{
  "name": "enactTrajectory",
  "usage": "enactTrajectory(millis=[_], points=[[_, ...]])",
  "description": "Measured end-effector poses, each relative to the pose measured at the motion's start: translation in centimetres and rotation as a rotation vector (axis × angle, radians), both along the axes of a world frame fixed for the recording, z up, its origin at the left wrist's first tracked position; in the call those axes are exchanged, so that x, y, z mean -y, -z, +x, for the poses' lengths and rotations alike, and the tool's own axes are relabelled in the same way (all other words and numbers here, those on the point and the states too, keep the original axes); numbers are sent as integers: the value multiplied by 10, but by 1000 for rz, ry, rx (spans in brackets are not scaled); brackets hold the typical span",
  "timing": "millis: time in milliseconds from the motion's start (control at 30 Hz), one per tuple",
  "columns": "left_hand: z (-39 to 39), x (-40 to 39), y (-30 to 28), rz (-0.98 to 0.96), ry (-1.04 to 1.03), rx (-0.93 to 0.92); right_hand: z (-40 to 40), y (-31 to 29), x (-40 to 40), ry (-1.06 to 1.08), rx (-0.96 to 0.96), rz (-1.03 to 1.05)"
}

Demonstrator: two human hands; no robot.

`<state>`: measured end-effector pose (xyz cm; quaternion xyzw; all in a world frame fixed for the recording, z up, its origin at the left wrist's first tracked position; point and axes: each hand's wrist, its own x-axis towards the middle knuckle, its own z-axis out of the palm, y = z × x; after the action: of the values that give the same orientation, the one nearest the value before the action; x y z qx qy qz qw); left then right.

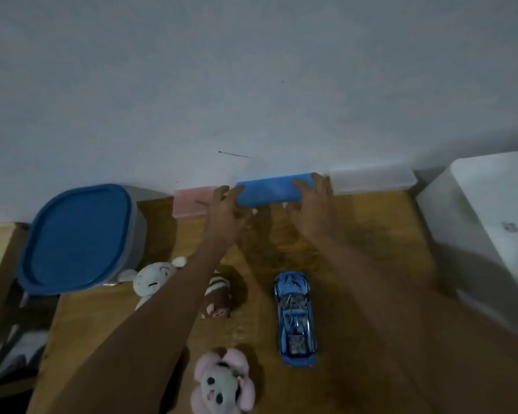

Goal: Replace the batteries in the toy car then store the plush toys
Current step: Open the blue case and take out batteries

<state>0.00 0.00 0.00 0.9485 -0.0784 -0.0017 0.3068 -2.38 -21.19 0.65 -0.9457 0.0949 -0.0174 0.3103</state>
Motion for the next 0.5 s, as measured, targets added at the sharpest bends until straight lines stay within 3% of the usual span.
enactTrajectory(millis=[333,500], points=[[20,9,25,-70,-21,79,14,23,7,50,40,41],[17,9,23,-89,-24,62,22,12,5,126,190,2]])
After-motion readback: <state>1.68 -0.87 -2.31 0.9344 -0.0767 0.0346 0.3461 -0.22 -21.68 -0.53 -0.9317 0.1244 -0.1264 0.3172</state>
